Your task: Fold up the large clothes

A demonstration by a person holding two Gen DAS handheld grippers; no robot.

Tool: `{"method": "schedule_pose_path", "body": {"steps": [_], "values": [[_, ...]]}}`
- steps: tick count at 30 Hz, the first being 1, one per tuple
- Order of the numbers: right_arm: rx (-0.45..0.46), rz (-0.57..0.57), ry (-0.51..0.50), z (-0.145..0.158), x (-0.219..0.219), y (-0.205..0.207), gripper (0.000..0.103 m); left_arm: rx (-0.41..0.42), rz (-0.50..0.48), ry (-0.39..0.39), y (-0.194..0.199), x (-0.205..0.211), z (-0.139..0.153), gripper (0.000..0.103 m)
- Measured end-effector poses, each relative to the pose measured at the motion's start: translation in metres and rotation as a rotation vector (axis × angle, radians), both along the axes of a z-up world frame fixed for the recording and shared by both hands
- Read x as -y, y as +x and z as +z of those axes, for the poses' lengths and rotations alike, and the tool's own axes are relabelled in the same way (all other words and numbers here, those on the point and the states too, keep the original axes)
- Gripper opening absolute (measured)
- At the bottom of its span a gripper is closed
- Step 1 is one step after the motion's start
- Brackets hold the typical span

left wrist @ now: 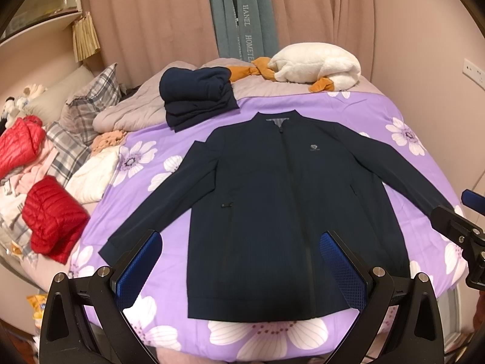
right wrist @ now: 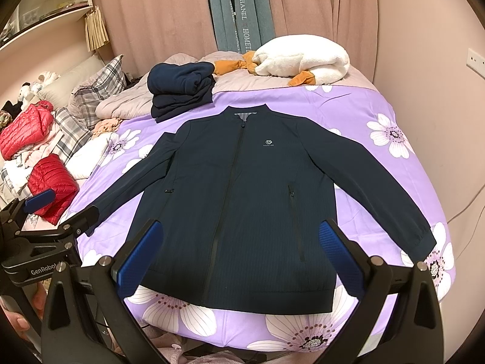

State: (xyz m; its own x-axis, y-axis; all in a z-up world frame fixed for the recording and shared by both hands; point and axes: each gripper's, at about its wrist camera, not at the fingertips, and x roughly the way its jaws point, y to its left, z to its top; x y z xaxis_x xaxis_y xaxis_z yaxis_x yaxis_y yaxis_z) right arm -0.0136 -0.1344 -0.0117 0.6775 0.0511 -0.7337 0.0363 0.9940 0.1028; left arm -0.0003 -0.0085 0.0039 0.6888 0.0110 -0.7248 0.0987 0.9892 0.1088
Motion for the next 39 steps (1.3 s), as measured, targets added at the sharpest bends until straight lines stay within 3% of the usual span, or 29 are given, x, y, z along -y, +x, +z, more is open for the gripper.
{"method": "schedule_pose_path", "body": {"steps": [22,25,29,32,39], "values": [[-0.011,-0.017,0.037,-0.008,0.003,-0.002,0.103,-0.007,-0.013,-0.024,0.003,0.001,-0.009,0.103],[-0.004,-0.014,0.129,-0.018,0.017,-0.003,0.103,-0.029,-0.067,-0.167,0.01,-0.007,-0.018,0.103],[-0.002,-0.051,0.38,-0.052,0.055,-0.012,0.103,-0.101,-0.093,-0.435,0.03,-0.031,-0.047,0.103],[0.011,-0.174,0.539,-0.088,0.096,-0.026,0.103,-0.106,-0.056,-0.47,0.042,-0.038,-0.063,0.103],[0.047,-0.497,0.717,-0.156,0.18,-0.07,0.103,-0.113,-0.013,-0.576,0.059,-0.056,-0.089,0.103]]}}
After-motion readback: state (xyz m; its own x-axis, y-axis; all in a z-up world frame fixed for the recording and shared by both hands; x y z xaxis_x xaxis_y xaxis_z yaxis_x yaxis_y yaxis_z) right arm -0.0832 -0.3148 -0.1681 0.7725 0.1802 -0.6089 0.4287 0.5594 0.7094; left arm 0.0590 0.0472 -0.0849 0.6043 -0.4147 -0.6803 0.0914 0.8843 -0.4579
